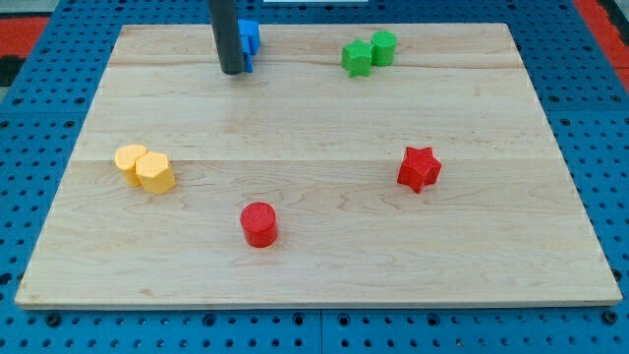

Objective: Slide the red star down and left

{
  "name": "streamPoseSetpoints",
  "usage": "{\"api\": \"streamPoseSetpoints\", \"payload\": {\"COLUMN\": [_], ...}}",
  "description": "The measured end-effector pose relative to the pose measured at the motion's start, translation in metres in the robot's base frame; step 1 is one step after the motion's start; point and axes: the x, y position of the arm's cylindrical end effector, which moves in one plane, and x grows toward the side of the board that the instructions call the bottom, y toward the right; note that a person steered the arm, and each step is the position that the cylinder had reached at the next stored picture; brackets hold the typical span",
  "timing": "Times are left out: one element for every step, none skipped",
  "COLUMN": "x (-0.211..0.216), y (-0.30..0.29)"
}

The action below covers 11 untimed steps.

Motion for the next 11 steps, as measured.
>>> {"api": "streamPoseSetpoints", "payload": {"x": [0.039, 0.049, 0.073, 0.105, 0.149, 0.153, 0.168, 0.197, 0.232, 0.257, 0.258], "y": [0.009, 0.08, 0.152, 0.194, 0.21, 0.269, 0.287, 0.287, 0.263, 0.235, 0.241]}}
